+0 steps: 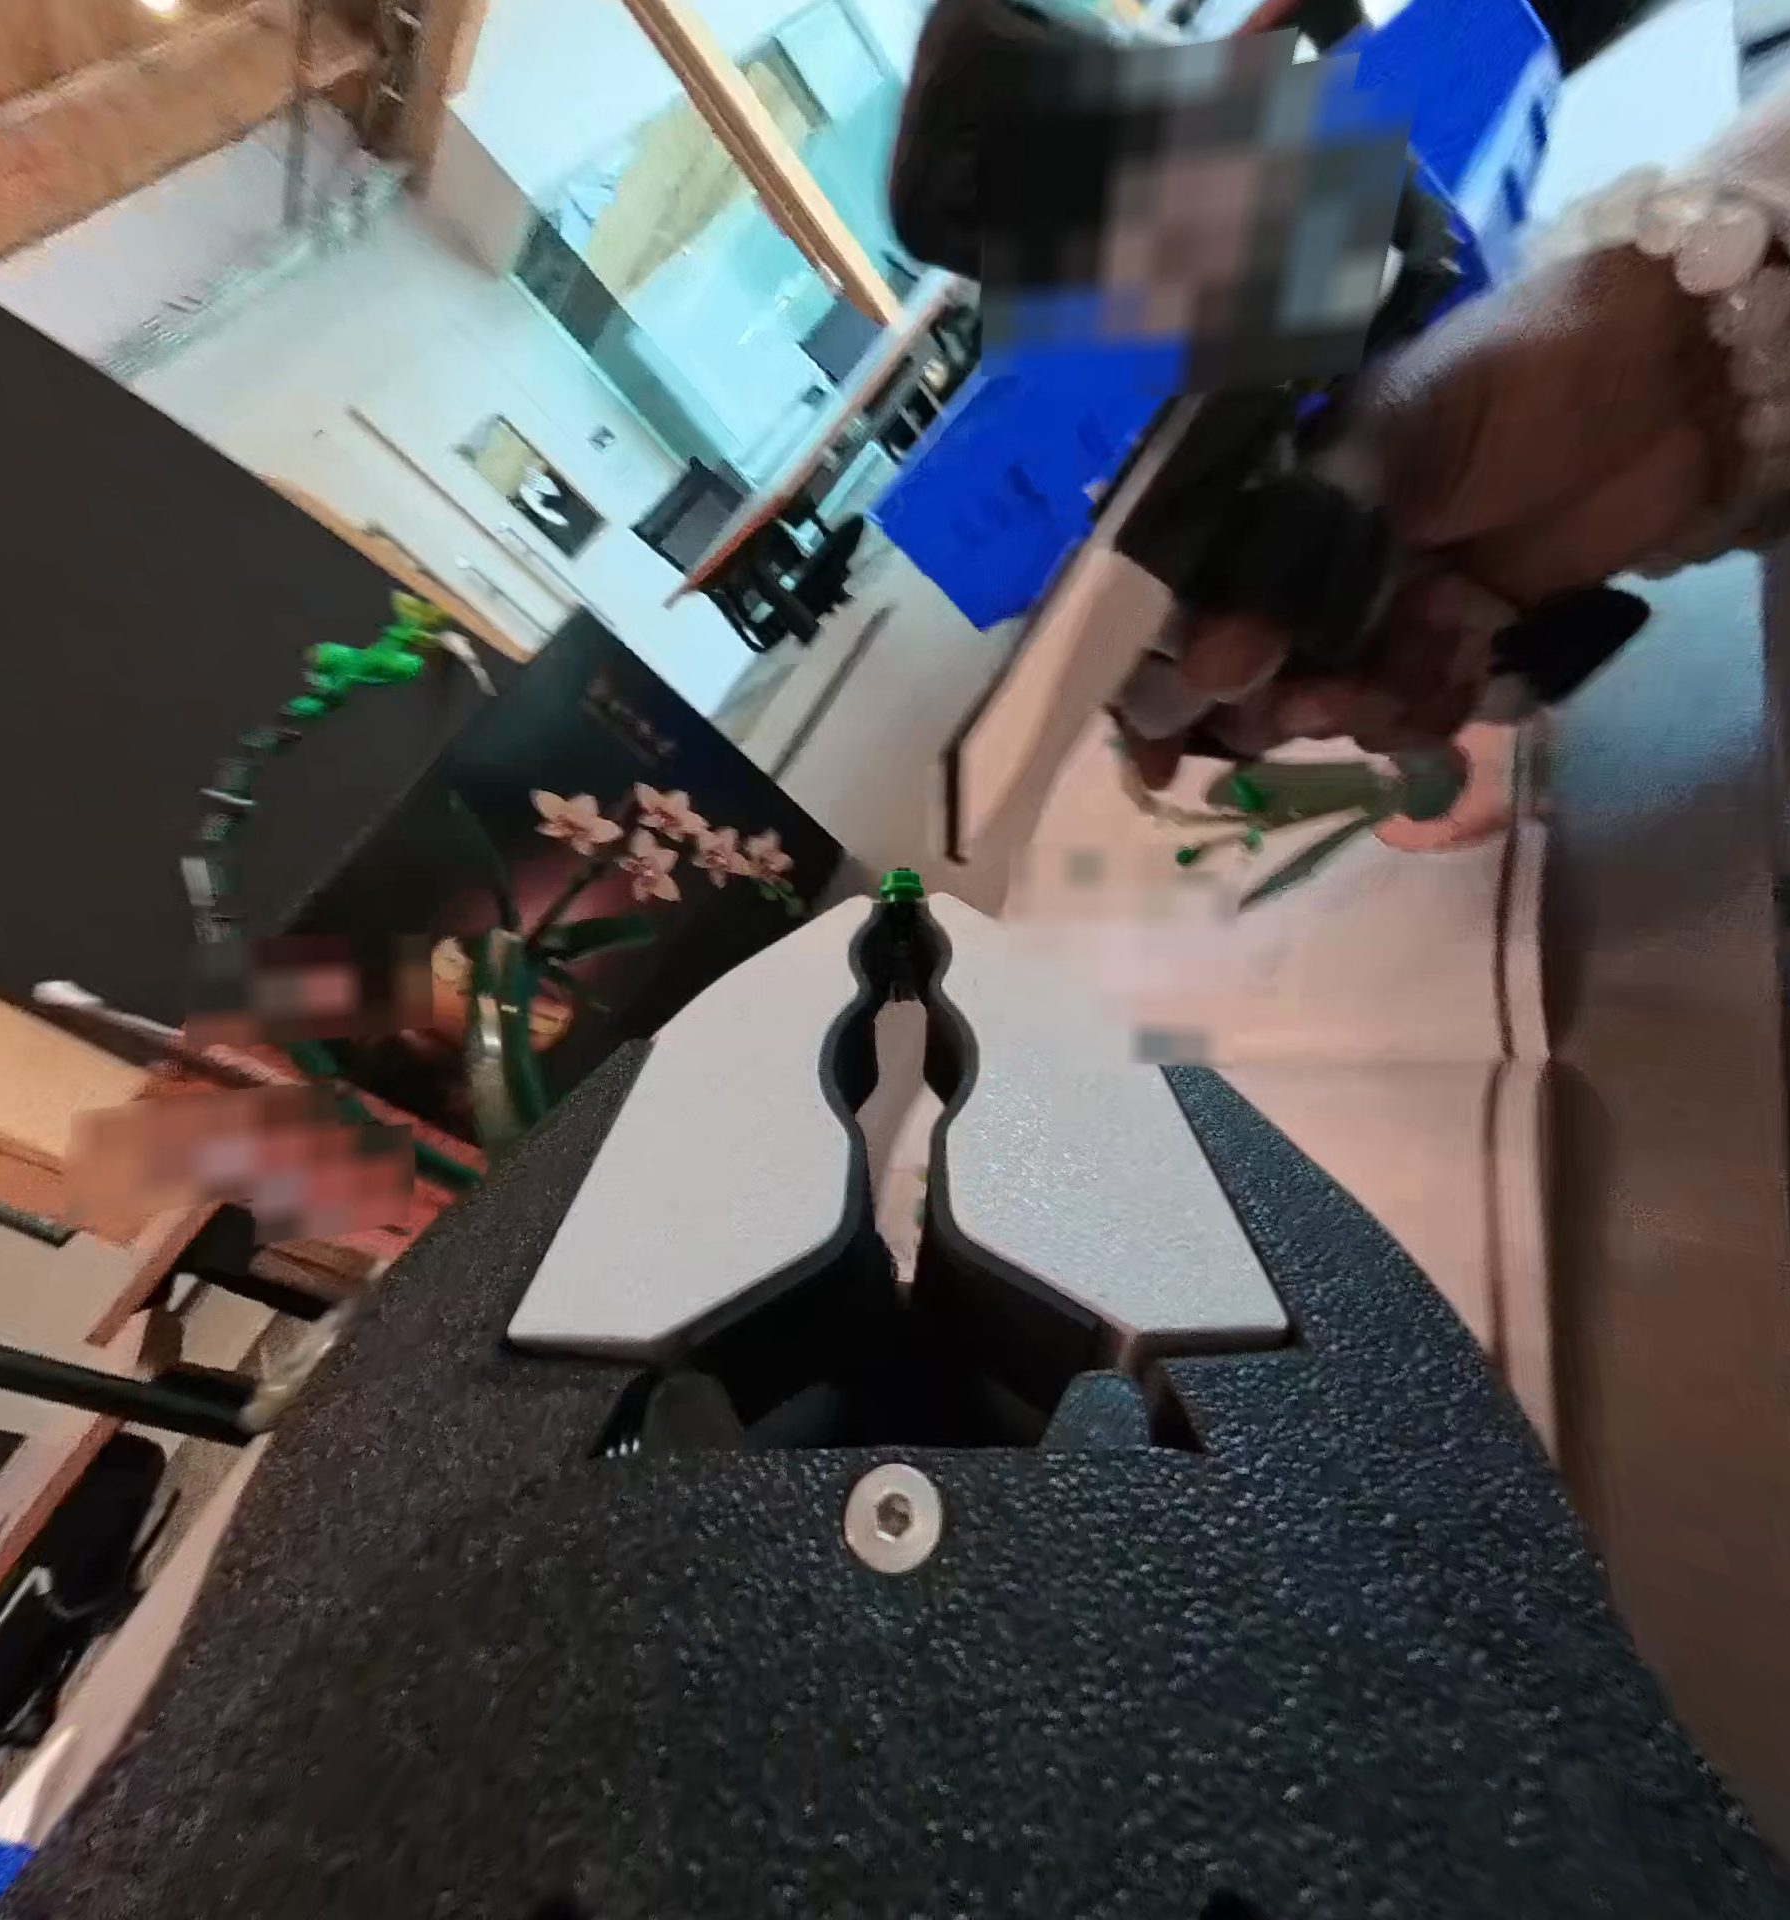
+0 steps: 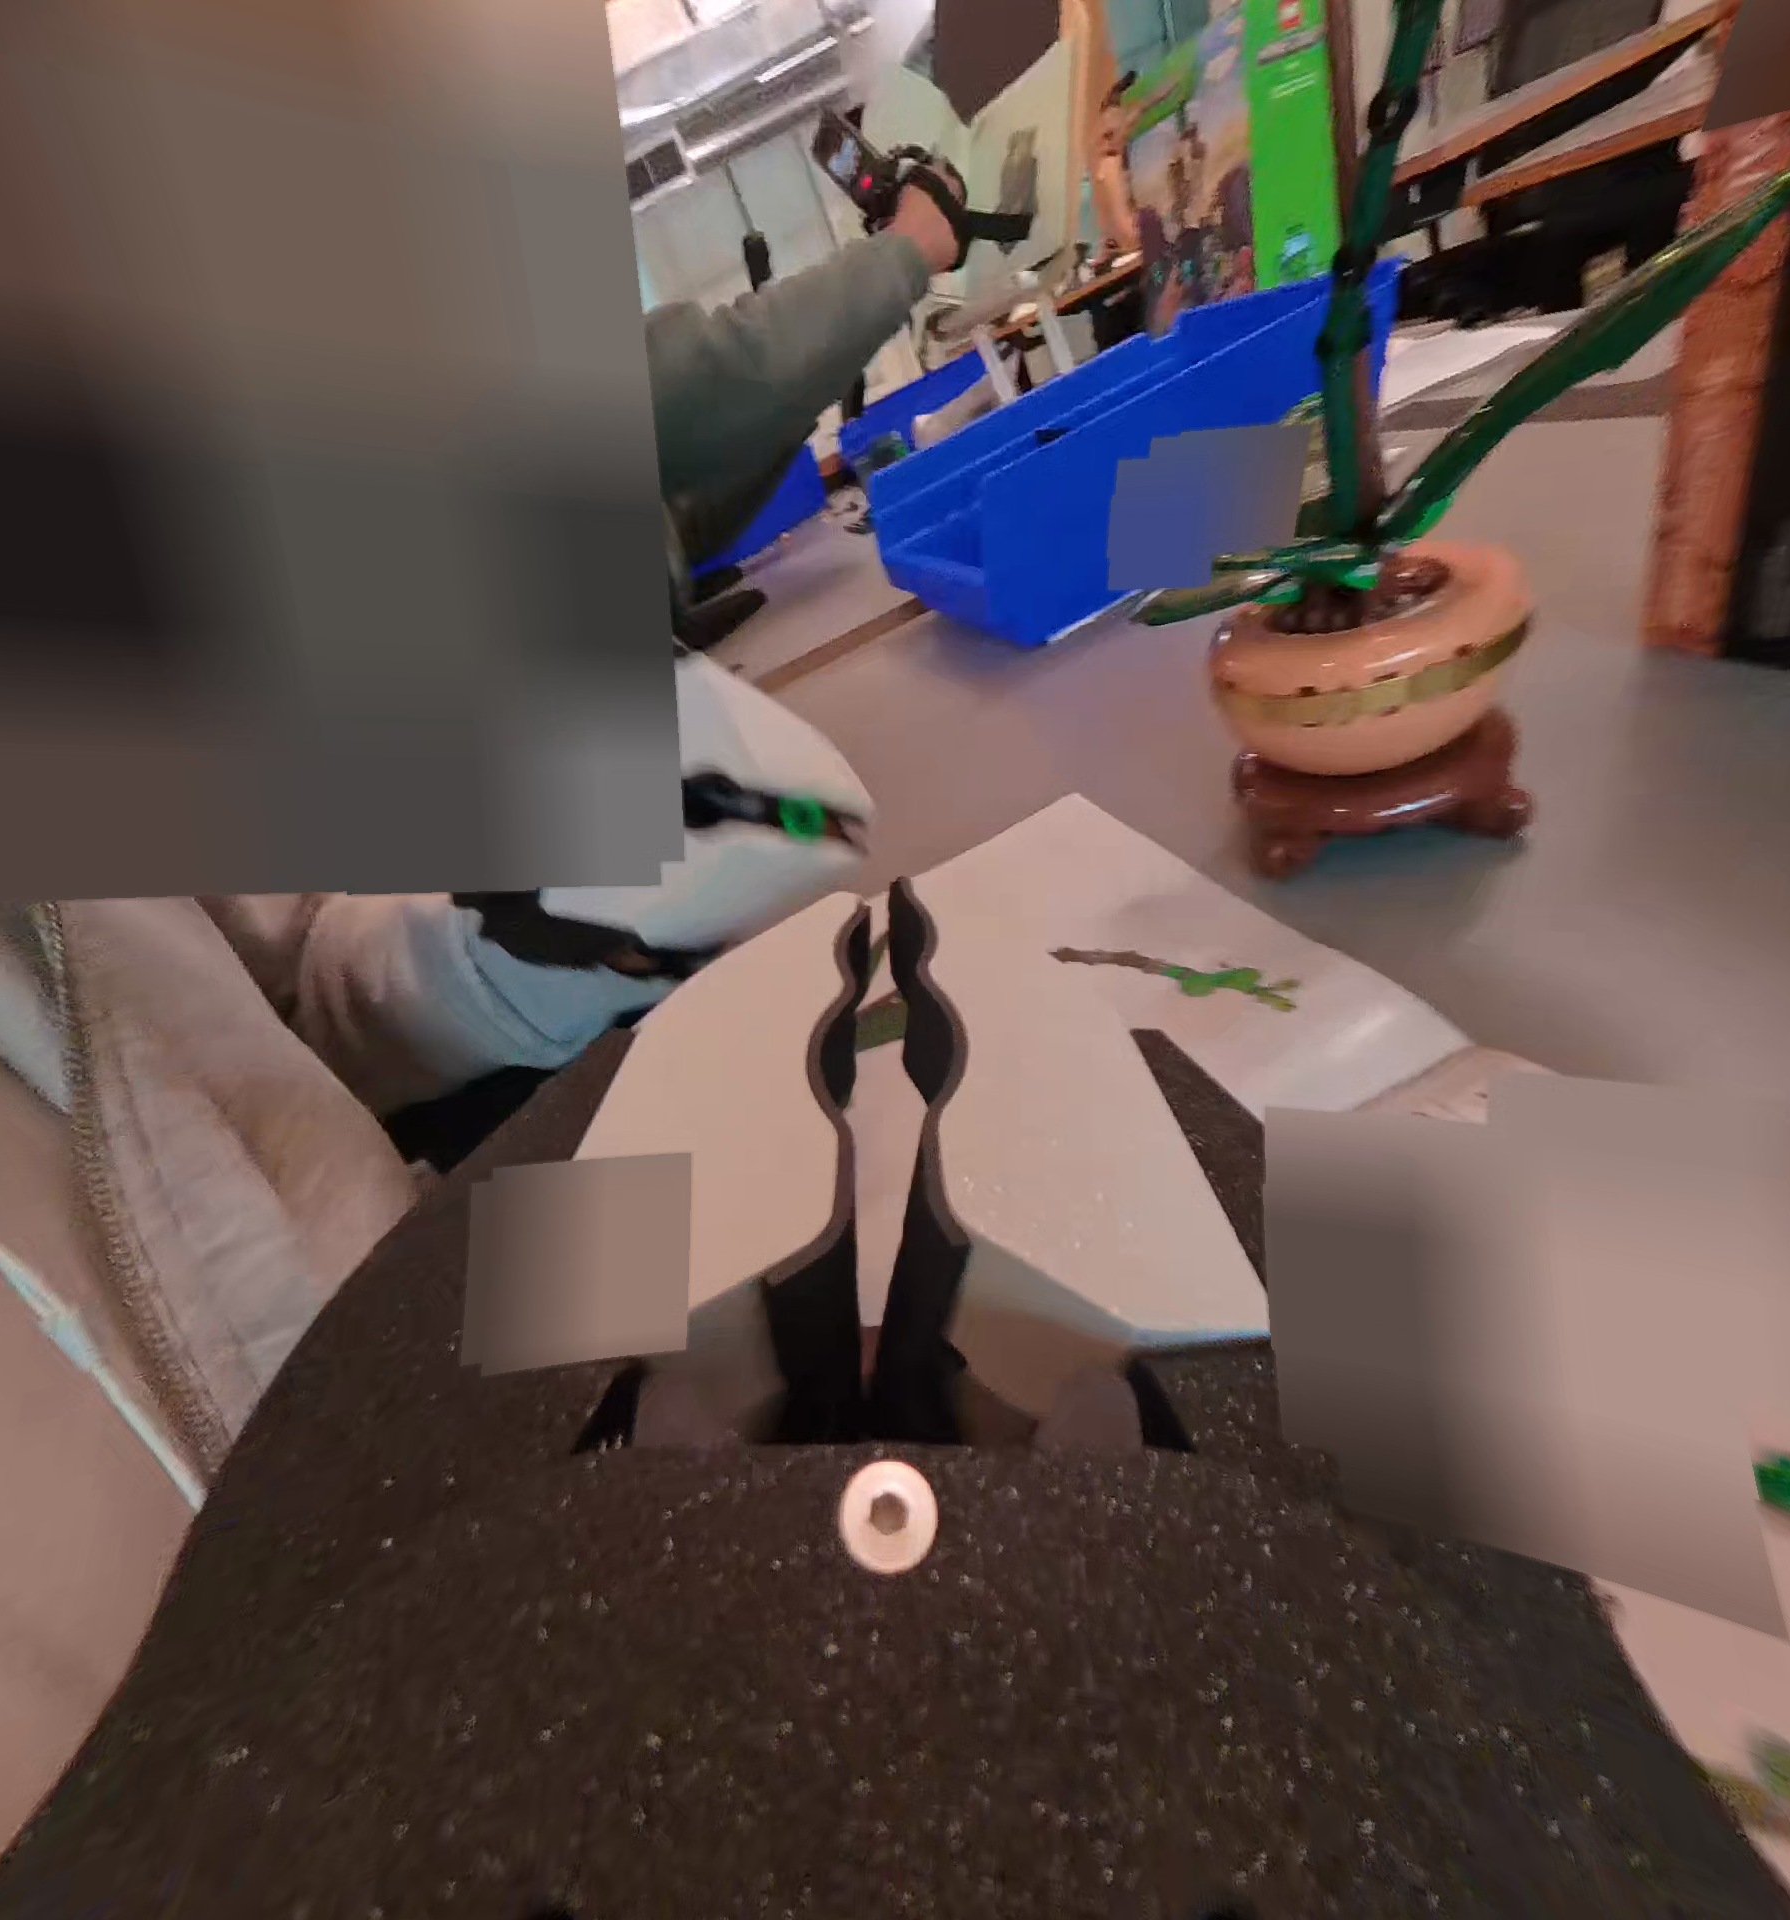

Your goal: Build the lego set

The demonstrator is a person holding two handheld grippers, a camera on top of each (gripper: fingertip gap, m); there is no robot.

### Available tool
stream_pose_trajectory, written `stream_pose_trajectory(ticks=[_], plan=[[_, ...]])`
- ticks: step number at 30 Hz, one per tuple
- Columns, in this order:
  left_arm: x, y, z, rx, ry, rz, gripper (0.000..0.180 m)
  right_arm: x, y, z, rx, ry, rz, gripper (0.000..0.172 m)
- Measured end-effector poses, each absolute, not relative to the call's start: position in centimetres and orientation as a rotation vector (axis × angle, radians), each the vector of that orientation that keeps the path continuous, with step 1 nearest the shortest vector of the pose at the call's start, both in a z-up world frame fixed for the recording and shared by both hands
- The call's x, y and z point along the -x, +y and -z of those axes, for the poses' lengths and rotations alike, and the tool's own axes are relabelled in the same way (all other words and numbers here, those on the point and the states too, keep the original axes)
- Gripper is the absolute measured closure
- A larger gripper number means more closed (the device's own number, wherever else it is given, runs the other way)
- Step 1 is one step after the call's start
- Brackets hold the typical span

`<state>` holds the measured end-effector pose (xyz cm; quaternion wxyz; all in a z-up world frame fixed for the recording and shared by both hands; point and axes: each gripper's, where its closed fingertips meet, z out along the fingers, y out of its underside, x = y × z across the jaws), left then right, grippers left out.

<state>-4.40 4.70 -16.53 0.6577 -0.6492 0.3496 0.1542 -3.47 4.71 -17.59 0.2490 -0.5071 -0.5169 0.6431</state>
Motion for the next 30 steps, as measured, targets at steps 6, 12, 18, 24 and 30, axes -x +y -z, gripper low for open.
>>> stream_pose_trajectory(ticks=[6, 12, 18, 24, 30], plan=[[4.6, 4.6, 18.1, 1.506, 0.846, -0.367, 0.178, 4.2, 3.4, 17.5, 1.431, -1.477, -1.809, 0.159], [4.2, 4.6, 18.5, 1.491, 0.911, -0.451, 0.178, 4.4, 3.1, 18.4, 1.502, -1.511, -1.78, 0.162], [4.3, 4.7, 19.1, 1.512, 0.961, -0.521, 0.178, 4.4, 3.1, 19.1, 1.489, -1.581, -1.616, 0.165], [4.0, 4.5, 18.5, 1.521, 0.882, -0.361, 0.178, 4.2, 2.9, 18.1, 1.299, -1.577, -1.548, 0.167], [3.6, 4.4, 18.4, 1.537, 0.822, -0.17, 0.178, 3.9, 2.7, 17.8, 1.121, -1.639, -1.414, 0.168]])
